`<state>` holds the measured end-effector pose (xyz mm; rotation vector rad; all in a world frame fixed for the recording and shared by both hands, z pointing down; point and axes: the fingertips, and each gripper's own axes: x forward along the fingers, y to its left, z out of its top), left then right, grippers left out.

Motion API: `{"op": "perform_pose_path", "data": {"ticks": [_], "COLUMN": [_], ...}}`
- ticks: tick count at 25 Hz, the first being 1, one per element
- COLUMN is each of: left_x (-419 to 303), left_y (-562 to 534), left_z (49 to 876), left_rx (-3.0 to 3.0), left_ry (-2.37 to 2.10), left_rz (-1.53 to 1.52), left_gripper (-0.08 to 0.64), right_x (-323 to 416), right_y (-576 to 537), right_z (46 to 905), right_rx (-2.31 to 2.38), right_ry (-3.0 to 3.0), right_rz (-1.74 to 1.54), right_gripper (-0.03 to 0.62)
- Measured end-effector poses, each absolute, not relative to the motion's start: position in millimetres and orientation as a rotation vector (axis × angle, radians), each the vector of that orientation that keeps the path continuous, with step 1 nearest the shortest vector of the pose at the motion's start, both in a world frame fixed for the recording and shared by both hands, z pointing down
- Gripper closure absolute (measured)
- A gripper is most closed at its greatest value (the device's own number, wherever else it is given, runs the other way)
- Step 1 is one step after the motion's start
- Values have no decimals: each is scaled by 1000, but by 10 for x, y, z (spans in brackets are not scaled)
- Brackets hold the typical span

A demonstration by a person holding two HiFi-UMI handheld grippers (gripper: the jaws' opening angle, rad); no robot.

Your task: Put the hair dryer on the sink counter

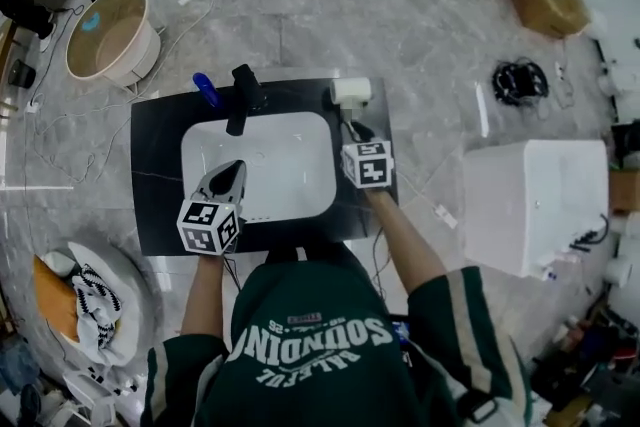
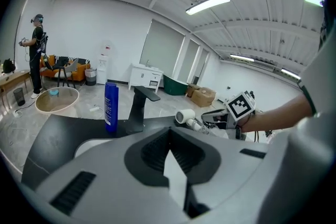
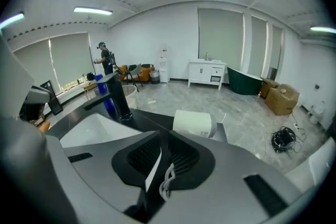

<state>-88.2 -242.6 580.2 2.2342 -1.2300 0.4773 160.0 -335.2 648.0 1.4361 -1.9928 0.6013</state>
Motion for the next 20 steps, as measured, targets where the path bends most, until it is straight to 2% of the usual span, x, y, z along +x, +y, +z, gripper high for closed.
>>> {"op": "perform_pose_path", "data": {"ticks": [2,20], "left_x": [-883,-1066], "left_y": [-2427,-2428], "left_z": [5756,5292], "left_rx": [2254,2427], "left_ry": [-1222,-1238], "left_rz": [472,406], "left_gripper": [560,560], "right_x": [1592,853], "right_y": [-3288,-2666], "right_z": [6393,5177], "right_rx": [1458,1552], "right_ry": [-2041,-2405], "right_rz": [586,349], "right_gripper": [591,591]}}
